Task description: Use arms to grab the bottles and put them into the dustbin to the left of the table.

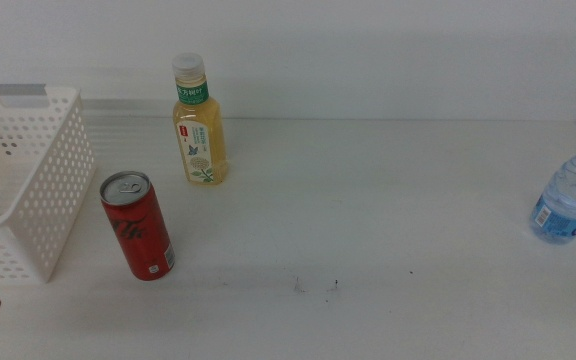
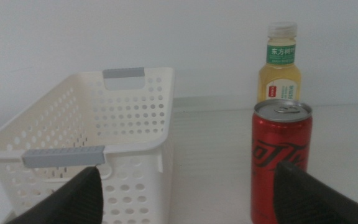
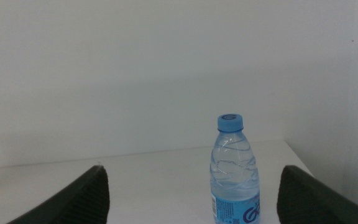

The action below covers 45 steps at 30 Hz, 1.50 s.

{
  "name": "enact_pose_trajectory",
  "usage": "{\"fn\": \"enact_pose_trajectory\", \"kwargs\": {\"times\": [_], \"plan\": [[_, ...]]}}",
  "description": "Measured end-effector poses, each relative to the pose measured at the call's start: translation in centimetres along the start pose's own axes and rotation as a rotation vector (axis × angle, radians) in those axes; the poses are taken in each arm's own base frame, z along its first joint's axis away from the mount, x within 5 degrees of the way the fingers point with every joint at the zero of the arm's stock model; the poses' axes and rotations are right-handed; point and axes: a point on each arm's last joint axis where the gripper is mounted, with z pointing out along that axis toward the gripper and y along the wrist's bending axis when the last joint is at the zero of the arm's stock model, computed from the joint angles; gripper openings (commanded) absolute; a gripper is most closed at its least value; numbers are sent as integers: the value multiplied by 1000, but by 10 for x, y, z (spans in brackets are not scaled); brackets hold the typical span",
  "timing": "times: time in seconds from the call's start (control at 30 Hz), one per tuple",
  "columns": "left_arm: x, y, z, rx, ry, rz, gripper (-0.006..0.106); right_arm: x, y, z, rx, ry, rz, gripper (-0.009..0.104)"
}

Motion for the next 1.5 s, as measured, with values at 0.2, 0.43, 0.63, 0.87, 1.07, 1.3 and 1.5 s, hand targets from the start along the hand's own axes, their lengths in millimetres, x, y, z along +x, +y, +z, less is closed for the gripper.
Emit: {"fn": "enact_pose_trajectory", "kwargs": {"times": [0.2,0.43,0.63,0.87,1.07,1.3,1.5], "plan": [[0,-4,3,66,53,6,94,0,0,0,0,0,0,81],[-17,-11,21,148,224,34,94,0,0,0,0,0,0,81],[-21,-15,35,164,276,39,94,0,0,0,0,0,0,81],[-21,-21,45,201,268,44,94,0,0,0,0,0,0,81],[-17,-25,55,222,193,35,94,0,0,0,0,0,0,81],[-2,-23,52,201,77,-14,94,0,0,0,0,0,0,81],[2,-24,59,197,97,-8,94,0,0,0,0,0,0,81]]}}
